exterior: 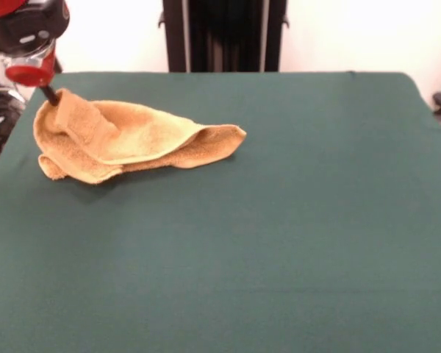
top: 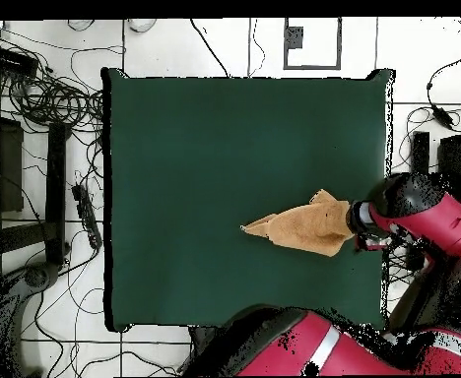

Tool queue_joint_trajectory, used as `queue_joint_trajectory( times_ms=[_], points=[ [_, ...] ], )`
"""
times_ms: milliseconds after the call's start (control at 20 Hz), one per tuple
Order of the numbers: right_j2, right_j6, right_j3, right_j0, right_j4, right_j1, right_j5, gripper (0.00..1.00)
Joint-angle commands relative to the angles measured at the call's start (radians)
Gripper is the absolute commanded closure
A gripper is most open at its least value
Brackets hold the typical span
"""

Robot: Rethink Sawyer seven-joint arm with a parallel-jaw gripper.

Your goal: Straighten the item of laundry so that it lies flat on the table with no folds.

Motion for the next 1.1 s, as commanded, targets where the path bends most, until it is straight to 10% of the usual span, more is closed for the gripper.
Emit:
queue_joint_trajectory(
  times_ms=[50,650,1100],
  points=[
    [0.208,0.014,0.093,0.000,0.045,0.023,-0.237,0.00],
    [0.198,0.075,0.085,0.015,0.047,0.026,-0.193,0.00],
    [0.144,0.007,0.000,0.024,-0.030,0.019,0.072,0.00]
  ],
)
